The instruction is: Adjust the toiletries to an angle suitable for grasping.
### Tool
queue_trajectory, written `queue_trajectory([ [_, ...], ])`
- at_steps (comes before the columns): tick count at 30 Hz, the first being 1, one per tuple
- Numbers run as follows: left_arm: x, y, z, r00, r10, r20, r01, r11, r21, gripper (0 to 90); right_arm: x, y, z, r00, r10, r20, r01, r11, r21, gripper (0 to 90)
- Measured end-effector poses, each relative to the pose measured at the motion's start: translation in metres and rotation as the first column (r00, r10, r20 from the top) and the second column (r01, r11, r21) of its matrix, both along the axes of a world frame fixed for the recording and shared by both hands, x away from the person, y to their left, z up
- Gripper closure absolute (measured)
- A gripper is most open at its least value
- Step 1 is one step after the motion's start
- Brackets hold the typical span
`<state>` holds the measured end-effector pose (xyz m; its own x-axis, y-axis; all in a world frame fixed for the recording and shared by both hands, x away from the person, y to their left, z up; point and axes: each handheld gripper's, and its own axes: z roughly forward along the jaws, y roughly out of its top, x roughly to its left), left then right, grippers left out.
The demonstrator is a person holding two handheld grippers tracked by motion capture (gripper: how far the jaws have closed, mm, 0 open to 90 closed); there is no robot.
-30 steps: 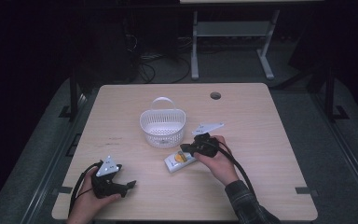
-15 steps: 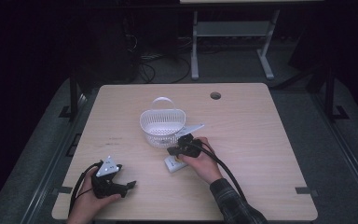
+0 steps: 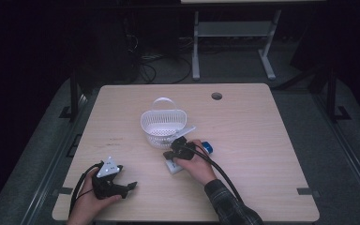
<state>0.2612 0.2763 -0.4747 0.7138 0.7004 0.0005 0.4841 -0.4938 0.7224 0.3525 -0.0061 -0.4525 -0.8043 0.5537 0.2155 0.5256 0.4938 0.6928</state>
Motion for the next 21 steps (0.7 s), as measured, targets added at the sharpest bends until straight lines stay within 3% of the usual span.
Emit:
queue_trajectory([
  [21,0.000,0.000,0.000,1.0000,-0.002,0.001,0.002,1.0000,0.001,13.2,-0.022,-0.010,0.000,0.9987,0.048,-0.019,-0.049,0.998,-0.040,89.9],
])
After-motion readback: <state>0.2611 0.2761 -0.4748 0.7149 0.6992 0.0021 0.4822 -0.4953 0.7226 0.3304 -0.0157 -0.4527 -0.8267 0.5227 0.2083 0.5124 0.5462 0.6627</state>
